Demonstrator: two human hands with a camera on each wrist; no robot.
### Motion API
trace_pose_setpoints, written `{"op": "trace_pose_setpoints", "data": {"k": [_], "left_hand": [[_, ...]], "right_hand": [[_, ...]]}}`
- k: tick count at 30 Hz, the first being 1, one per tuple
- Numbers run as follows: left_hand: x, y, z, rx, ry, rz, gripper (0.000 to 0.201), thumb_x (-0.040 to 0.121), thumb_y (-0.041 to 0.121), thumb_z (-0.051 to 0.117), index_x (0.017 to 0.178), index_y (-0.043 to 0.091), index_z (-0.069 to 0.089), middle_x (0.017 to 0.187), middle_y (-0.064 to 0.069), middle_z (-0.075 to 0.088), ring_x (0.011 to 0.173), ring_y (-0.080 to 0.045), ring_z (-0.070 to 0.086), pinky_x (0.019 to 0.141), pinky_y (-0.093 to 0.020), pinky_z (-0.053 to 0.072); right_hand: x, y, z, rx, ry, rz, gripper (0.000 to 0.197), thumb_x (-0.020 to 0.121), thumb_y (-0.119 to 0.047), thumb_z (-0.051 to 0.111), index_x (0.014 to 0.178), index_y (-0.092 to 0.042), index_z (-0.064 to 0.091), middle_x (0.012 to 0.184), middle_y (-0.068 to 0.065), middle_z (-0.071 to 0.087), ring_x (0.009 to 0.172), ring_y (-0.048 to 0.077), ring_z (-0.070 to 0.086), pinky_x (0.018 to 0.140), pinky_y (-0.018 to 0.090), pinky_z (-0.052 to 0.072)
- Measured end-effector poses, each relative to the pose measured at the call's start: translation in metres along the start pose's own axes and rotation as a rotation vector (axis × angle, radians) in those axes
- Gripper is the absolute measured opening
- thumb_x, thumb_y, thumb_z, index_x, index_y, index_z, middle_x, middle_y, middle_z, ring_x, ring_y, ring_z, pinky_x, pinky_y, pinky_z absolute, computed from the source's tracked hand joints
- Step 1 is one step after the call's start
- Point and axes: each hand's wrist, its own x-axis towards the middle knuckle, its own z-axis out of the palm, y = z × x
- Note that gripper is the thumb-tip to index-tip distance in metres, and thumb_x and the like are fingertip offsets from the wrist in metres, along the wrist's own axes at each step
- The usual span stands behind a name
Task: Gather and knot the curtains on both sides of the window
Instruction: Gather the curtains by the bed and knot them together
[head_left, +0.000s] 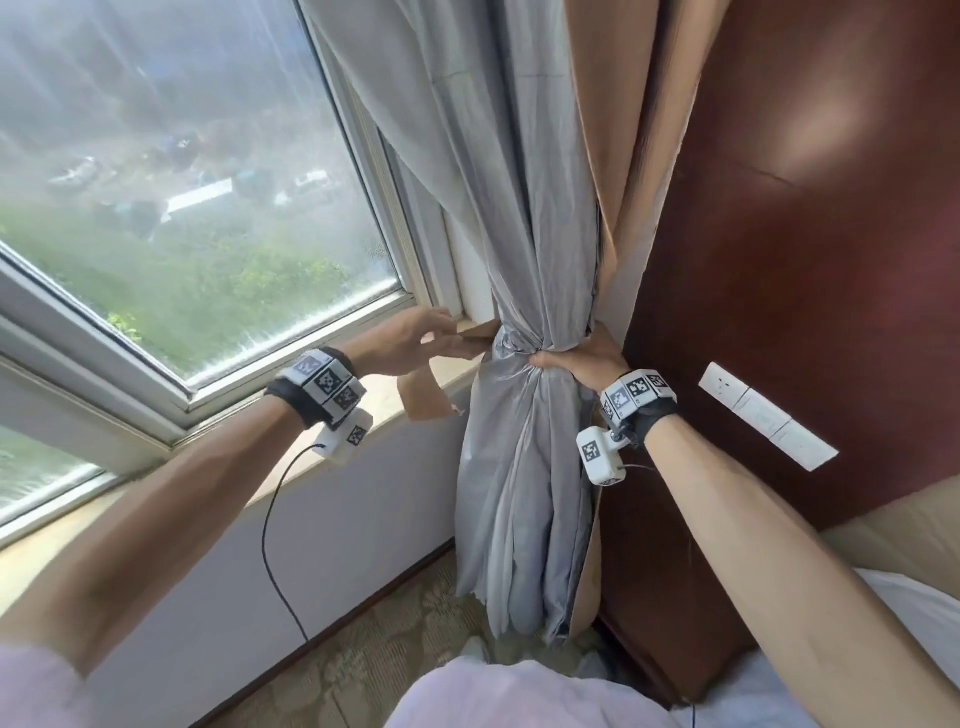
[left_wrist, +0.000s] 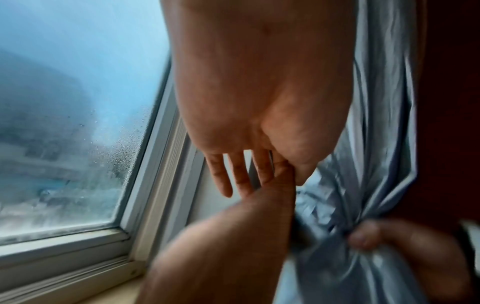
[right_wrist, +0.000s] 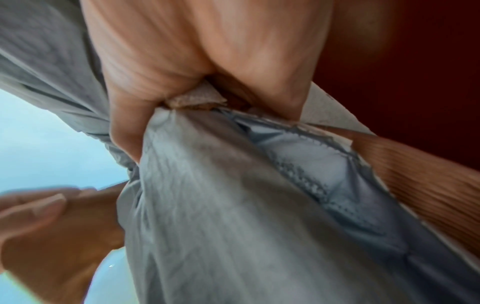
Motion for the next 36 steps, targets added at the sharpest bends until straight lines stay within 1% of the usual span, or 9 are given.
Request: {"op": "trace_pose_setpoints", "data": {"k": [3, 6, 13, 19, 23, 27, 30, 32, 36], "left_hand": [[-0.004, 0.018, -0.009, -0.057, 0.081, 0.02, 0.028, 0.104, 0.04, 0.048, 0.083, 0.027, 0.061, 0.075, 0.007, 0.057, 0.07, -0.021, 0.056, 0.064, -0.042, 0.047], [-0.009, 0.03, -0.018, -0.065, 0.031, 0.044, 0.036, 0.104, 0.039, 0.047, 0.069, 0.038, 0.051, 0.063, 0.012, 0.052, 0.059, -0.012, 0.049, 0.057, -0.035, 0.042], [-0.022, 0.024, -0.013, -0.33, -0.029, -0.12, 0.039, 0.107, 0.029, 0.049, 0.079, 0.005, 0.06, 0.071, 0.013, 0.053, 0.065, -0.009, 0.048, 0.062, -0.028, 0.039], [0.005, 0.068, 0.032, -0.611, -0.049, -0.031, 0.036, 0.112, 0.017, 0.042, 0.098, -0.014, 0.056, 0.088, -0.024, 0.061, 0.082, -0.027, 0.058, 0.08, -0.039, 0.05], [0.021, 0.061, 0.052, -0.445, -0.006, 0.047, 0.02, 0.108, 0.014, 0.051, 0.109, -0.004, 0.06, 0.106, -0.021, 0.063, 0.1, -0.035, 0.062, 0.092, -0.054, 0.052], [0.024, 0.062, 0.054, -0.482, -0.002, 0.063, 0.015, 0.1, 0.001, 0.064, 0.114, -0.002, 0.063, 0.113, -0.014, 0.069, 0.108, -0.027, 0.07, 0.101, -0.048, 0.056], [0.027, 0.066, 0.063, -0.465, 0.167, -0.035, 0.012, 0.092, 0.014, 0.079, 0.095, 0.008, 0.07, 0.096, -0.004, 0.075, 0.09, -0.018, 0.076, 0.086, -0.049, 0.062], [0.031, 0.067, 0.072, -0.396, 0.376, -0.16, 0.034, 0.077, 0.034, 0.092, 0.079, 0.019, 0.06, 0.081, 0.002, 0.072, 0.075, -0.015, 0.073, 0.069, -0.043, 0.062], [0.04, 0.052, 0.083, -0.286, 0.593, -0.386, 0.085, 0.048, 0.058, 0.098, 0.1, 0.016, 0.045, 0.097, 0.004, 0.05, 0.082, -0.008, 0.048, 0.07, -0.023, 0.048]], "right_hand": [[0.005, 0.002, 0.011, -0.018, 0.009, -0.018, 0.056, 0.068, 0.002, 0.096, 0.112, -0.014, 0.064, 0.096, -0.012, 0.07, 0.084, -0.012, 0.067, 0.071, -0.004, 0.045], [0.01, 0.001, 0.021, -0.043, -0.002, -0.005, 0.06, 0.065, -0.007, 0.099, 0.116, -0.01, 0.068, 0.109, 0.001, 0.074, 0.101, 0.01, 0.07, 0.089, 0.015, 0.052], [0.014, 0.002, 0.018, -0.058, -0.016, -0.016, 0.073, 0.065, -0.009, 0.1, 0.127, -0.009, 0.063, 0.124, 0.006, 0.072, 0.119, 0.02, 0.067, 0.109, 0.034, 0.049], [0.015, 0.006, 0.021, -0.015, -0.081, -0.029, 0.075, 0.059, -0.016, 0.103, 0.125, -0.006, 0.068, 0.119, 0.009, 0.077, 0.117, 0.022, 0.073, 0.106, 0.046, 0.057], [0.013, 0.002, 0.009, -0.048, -0.117, -0.008, 0.084, 0.052, -0.049, 0.097, 0.122, -0.01, 0.07, 0.113, 0.003, 0.078, 0.111, 0.014, 0.073, 0.101, 0.028, 0.056], [0.017, 0.005, -0.003, -0.028, -0.169, -0.032, 0.066, 0.071, -0.019, 0.095, 0.128, -0.006, 0.064, 0.113, -0.003, 0.072, 0.1, -0.008, 0.064, 0.082, -0.002, 0.045], [0.018, 0.01, -0.001, -0.057, -0.157, -0.021, 0.042, 0.078, -0.014, 0.092, 0.11, -0.017, 0.066, 0.09, -0.021, 0.073, 0.083, -0.02, 0.066, 0.075, 0.003, 0.05], [0.016, 0.01, 0.002, -0.079, -0.125, -0.057, 0.057, 0.074, -0.027, 0.096, 0.122, -0.015, 0.067, 0.111, -0.011, 0.077, 0.108, -0.007, 0.069, 0.098, 0.021, 0.056], [0.014, 0.008, -0.001, -0.107, -0.157, -0.082, 0.066, 0.077, -0.021, 0.095, 0.132, -0.01, 0.061, 0.121, -0.004, 0.072, 0.115, -0.002, 0.067, 0.104, 0.018, 0.052]]}}
